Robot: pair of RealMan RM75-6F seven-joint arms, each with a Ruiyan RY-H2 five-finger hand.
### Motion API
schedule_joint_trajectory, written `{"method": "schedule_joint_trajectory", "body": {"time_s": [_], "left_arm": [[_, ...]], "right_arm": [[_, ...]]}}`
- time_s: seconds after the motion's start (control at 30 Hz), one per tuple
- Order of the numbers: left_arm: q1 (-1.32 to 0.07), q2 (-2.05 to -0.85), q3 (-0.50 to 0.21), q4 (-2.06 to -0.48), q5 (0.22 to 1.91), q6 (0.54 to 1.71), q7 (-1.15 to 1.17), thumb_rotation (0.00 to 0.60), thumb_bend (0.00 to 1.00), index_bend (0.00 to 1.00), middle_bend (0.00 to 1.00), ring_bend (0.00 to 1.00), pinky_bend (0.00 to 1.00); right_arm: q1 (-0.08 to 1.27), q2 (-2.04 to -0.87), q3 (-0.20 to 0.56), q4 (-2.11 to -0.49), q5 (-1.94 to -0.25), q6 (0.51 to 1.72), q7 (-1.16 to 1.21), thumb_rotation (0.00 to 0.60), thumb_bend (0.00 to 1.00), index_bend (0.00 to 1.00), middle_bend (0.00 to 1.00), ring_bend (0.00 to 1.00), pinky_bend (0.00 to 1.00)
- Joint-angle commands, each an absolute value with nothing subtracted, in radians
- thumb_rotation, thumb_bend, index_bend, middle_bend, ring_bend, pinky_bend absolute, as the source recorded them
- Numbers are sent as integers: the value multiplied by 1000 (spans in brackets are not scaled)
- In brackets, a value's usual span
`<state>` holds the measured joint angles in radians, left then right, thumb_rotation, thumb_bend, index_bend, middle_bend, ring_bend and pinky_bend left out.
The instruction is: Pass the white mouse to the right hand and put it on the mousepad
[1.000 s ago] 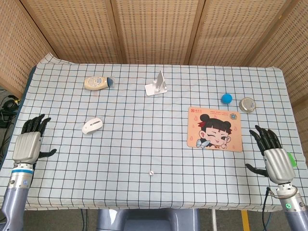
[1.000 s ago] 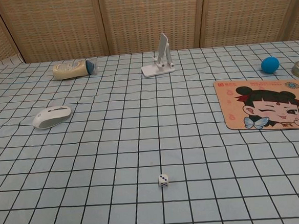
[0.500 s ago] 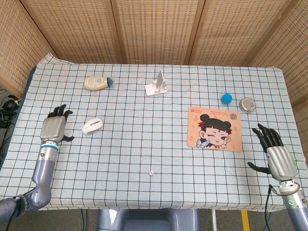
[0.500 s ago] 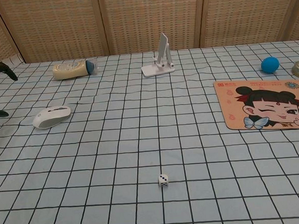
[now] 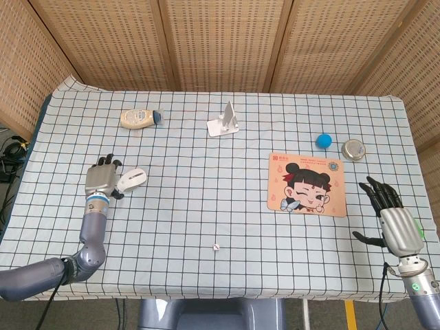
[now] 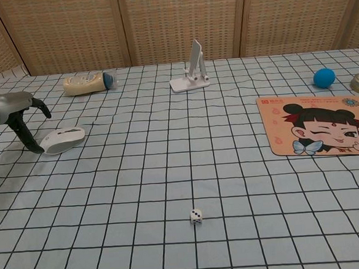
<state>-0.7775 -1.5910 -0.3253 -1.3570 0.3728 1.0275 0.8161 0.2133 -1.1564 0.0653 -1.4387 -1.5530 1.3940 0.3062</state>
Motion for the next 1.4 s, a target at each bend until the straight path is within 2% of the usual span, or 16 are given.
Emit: {"method": "schedule_joint_trajectory", "body": {"time_s": [0.03,0.77,0.83,0.9,0.97,1.03,1.13,1.4], "left_arm": [[-798,-1613,-327,-1332,350,1019,827,600,172,219,28,50,207],[-869,-1720,-295,-1183,306,1000,862,600,180,272,77,89,247],[-871,-1727,-294,-1178,313,997,853,600,227,300,98,107,262],[-868,-1735,-299,-1179,342,1009,825,600,337,371,158,158,302],[-863,-1737,-300,-1186,386,1027,791,600,469,484,258,242,363],[-855,-1732,-300,-1204,444,1051,754,600,531,548,312,288,393],[-848,-1714,-300,-1239,494,1074,728,600,563,587,345,315,412],[-862,-1660,-331,-1368,549,1094,714,600,563,591,347,317,413]], "right_arm": [[214,-1156,64,-1439,-1556,1396,309,600,93,75,0,0,0],[214,-1152,68,-1426,-1551,1402,354,600,92,74,0,0,0],[214,-1152,68,-1427,-1552,1405,355,600,92,75,0,0,0],[212,-1151,68,-1428,-1553,1409,357,600,92,75,0,0,0],[211,-1152,68,-1428,-1554,1412,357,600,92,75,0,0,0],[211,-1151,68,-1429,-1556,1414,358,600,93,75,0,0,0],[211,-1151,68,-1429,-1556,1414,359,600,93,75,0,0,0],[211,-1145,70,-1430,-1549,1411,376,600,93,75,0,0,0]]}}
